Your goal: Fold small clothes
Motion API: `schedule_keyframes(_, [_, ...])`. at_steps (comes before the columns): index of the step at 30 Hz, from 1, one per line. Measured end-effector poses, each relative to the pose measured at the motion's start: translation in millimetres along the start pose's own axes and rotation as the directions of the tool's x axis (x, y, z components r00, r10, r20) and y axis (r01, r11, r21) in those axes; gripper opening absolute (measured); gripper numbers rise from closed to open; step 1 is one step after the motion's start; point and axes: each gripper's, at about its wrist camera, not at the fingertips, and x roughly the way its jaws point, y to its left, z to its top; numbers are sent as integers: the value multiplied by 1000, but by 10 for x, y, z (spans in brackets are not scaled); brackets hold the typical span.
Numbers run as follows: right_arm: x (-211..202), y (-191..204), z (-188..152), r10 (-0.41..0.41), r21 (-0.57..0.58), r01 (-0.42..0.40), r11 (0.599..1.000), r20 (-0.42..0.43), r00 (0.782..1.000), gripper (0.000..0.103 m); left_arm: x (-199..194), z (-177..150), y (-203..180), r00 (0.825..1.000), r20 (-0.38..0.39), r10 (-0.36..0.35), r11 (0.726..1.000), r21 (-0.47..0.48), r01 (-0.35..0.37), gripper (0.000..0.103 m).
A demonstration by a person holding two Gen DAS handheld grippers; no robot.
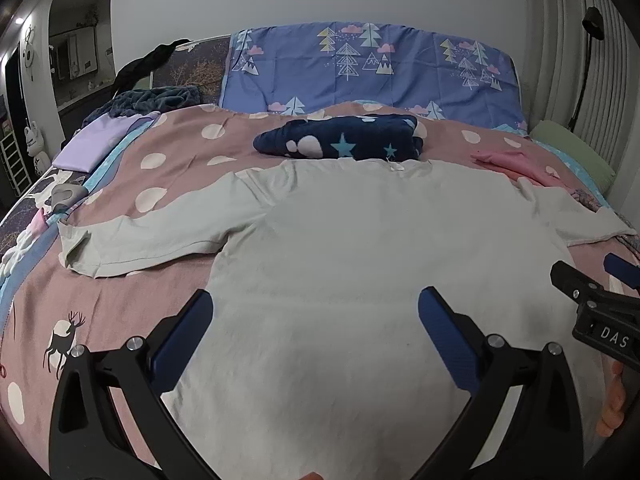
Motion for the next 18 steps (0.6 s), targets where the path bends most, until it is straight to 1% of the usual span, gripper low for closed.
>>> schedule_keyframes(5, [58, 9, 22, 0, 4, 0, 1000, -9, 1000, 101, 52, -15, -51, 999, -31, -23, 1000, 7, 23, 102])
schedule_keyframes(12, [35, 15, 36, -5, -4, 5, 1000, -1, 1000, 101, 57, -11, -67, 1000, -24, -11, 1000, 13, 12, 102])
schedule_keyframes(18, [38, 12, 67, -14, -8, 14, 1000, 4, 1000, 101, 83, 15, -20, 999, -27, -44, 999, -12, 44, 102])
